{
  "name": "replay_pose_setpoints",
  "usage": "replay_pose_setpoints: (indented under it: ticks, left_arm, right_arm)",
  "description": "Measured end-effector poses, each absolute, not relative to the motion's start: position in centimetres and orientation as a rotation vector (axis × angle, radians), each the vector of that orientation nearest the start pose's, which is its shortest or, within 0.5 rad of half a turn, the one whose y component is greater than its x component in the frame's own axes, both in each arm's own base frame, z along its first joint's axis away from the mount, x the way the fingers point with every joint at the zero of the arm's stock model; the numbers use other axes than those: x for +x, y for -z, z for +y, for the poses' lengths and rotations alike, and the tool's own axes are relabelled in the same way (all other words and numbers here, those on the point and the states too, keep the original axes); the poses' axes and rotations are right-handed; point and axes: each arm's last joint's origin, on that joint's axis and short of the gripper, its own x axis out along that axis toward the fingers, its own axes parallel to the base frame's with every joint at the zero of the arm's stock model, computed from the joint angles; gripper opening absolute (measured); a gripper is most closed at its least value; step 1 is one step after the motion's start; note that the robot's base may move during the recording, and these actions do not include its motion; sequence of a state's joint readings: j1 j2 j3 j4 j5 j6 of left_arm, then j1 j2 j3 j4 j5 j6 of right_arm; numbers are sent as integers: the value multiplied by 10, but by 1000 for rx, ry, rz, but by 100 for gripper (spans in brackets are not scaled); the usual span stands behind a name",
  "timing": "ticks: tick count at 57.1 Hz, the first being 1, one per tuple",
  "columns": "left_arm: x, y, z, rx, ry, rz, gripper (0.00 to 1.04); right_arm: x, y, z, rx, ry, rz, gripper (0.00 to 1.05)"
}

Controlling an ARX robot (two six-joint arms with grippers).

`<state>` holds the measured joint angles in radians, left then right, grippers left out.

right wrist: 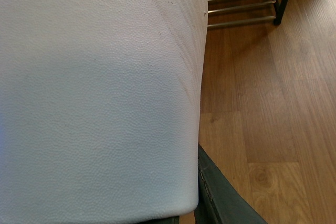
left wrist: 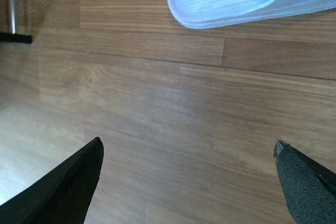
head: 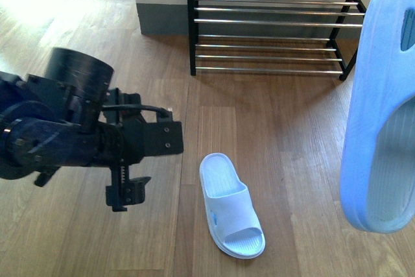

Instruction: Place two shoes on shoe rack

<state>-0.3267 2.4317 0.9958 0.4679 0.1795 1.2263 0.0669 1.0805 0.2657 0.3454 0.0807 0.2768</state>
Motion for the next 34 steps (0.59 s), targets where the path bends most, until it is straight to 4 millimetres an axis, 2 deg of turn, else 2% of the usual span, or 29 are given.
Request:
replay_pose_setpoints:
  ticks: [7, 21, 34]
  left_arm:
    - [356, 74, -149, 1162, 1113, 559, 95]
    - [357, 105, -193, 1109, 1210, 535, 95]
    - [350, 129, -214, 1068, 1284, 599, 95]
  right_arm:
    - [193, -156, 11, 237, 78, 463, 1]
    - [193, -156, 11, 237, 78, 463, 1]
    - [193, -156, 11, 237, 78, 463, 1]
